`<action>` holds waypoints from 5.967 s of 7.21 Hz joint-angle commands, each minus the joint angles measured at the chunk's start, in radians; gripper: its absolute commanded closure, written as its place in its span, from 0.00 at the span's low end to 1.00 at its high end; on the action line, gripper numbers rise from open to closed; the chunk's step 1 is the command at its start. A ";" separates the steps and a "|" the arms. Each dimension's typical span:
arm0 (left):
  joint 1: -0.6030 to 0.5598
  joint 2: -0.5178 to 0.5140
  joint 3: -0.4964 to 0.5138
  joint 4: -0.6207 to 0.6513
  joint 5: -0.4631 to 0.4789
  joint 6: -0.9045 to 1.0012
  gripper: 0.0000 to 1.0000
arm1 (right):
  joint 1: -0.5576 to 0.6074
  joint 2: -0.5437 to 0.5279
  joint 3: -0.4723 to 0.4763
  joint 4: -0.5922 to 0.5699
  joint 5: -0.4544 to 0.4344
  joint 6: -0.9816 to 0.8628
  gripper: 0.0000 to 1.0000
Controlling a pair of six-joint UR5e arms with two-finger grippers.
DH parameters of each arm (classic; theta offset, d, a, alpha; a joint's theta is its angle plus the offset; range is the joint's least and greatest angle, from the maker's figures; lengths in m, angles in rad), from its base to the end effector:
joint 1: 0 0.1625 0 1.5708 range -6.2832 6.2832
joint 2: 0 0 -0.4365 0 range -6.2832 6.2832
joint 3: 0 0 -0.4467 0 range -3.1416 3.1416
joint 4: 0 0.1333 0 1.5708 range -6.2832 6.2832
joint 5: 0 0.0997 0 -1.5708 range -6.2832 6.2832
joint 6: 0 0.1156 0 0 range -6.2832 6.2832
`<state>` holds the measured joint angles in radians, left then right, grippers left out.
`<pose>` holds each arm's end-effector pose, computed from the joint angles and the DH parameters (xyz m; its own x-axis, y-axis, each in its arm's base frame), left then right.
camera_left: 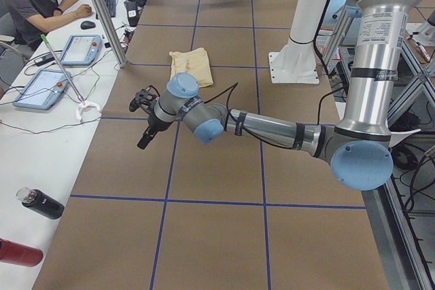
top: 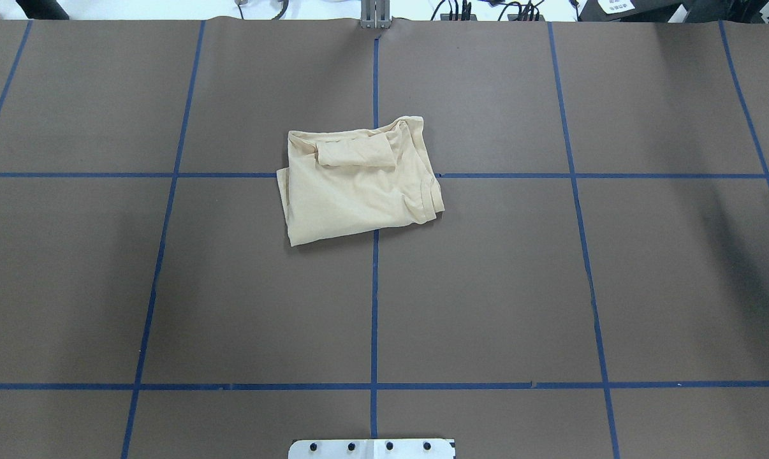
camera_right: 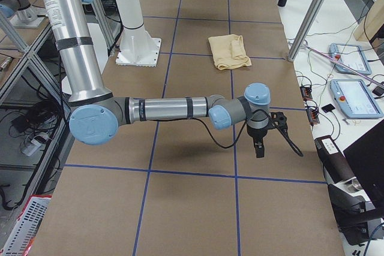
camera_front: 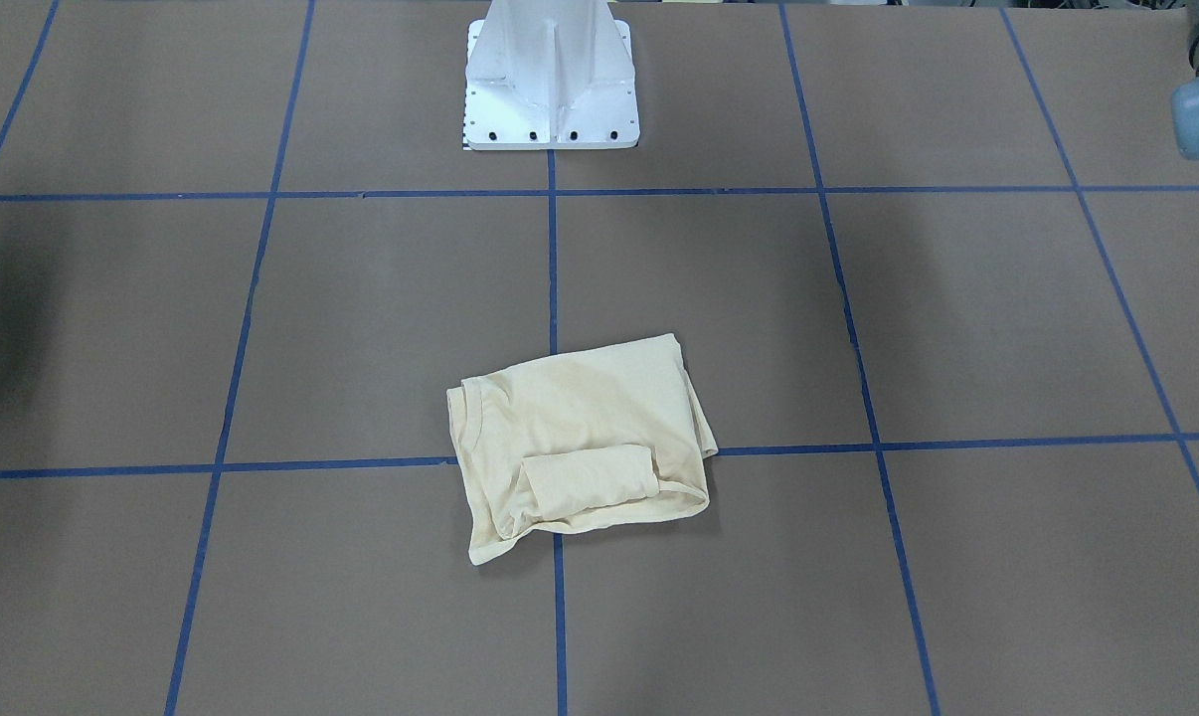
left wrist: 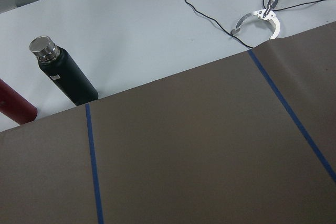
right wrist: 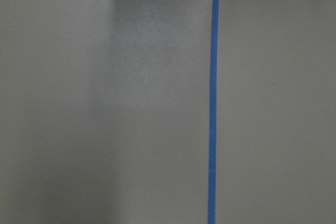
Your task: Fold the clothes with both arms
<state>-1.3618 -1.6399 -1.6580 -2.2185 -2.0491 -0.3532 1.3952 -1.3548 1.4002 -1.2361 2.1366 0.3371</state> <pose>0.0491 -0.6177 0.5278 0.8001 0.2423 -0.5487 0.1415 0.8127 0.5652 -0.0466 -0.6708 0.6222 0.8053 -0.0216 0.5925 -0.1103 0.9764 0.1855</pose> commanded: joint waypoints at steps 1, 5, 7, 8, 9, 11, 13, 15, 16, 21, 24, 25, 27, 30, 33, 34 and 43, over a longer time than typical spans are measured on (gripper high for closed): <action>-0.005 0.011 0.007 0.067 0.000 0.131 0.00 | 0.027 -0.033 0.003 -0.019 0.011 -0.032 0.00; -0.082 -0.008 -0.057 0.432 -0.077 0.440 0.00 | 0.090 0.060 0.133 -0.521 0.019 -0.312 0.00; -0.164 -0.009 -0.065 0.572 -0.101 0.592 0.00 | 0.138 0.051 0.238 -0.734 0.130 -0.407 0.00; -0.210 -0.011 -0.071 0.651 -0.152 0.644 0.00 | 0.152 -0.030 0.243 -0.723 0.261 -0.411 0.00; -0.221 -0.011 -0.100 0.760 -0.161 0.673 0.00 | 0.154 -0.062 0.246 -0.705 0.279 -0.412 0.00; -0.224 0.009 -0.045 0.820 -0.164 0.678 0.00 | 0.153 -0.174 0.249 -0.574 0.278 -0.414 0.00; -0.221 0.034 0.054 0.739 -0.166 0.677 0.00 | 0.153 -0.268 0.238 -0.380 0.229 -0.403 0.00; -0.223 0.055 0.096 0.689 -0.230 0.671 0.00 | 0.153 -0.274 0.237 -0.381 0.224 -0.400 0.00; -0.221 0.072 0.087 0.686 -0.288 0.666 0.00 | 0.153 -0.274 0.237 -0.382 0.198 -0.400 0.00; -0.206 0.095 0.069 0.623 -0.278 0.592 0.00 | 0.146 -0.242 0.192 -0.382 0.134 -0.397 0.00; -0.207 0.092 0.058 0.623 -0.276 0.573 0.00 | 0.146 -0.245 0.336 -0.492 0.095 -0.368 0.00; -0.207 0.089 0.055 0.622 -0.276 0.559 0.00 | 0.146 -0.251 0.354 -0.494 0.114 -0.306 0.00; -0.207 0.092 0.041 0.623 -0.275 0.559 0.00 | 0.146 -0.260 0.365 -0.488 0.185 -0.270 0.00; -0.207 0.091 0.041 0.622 -0.273 0.559 0.00 | 0.146 -0.253 0.367 -0.479 0.213 -0.268 0.00; -0.207 0.091 0.041 0.623 -0.275 0.534 0.00 | 0.146 -0.254 0.365 -0.479 0.213 -0.268 0.00; -0.207 0.092 0.041 0.623 -0.276 0.475 0.00 | 0.146 -0.256 0.364 -0.479 0.212 -0.268 0.00; -0.207 0.092 0.043 0.622 -0.276 0.365 0.00 | 0.146 -0.242 0.361 -0.479 0.207 -0.268 0.00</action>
<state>-1.5693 -1.5477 -1.6152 -1.5969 -2.3262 0.0142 1.5416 -1.5971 1.7608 -1.7150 2.3431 0.0690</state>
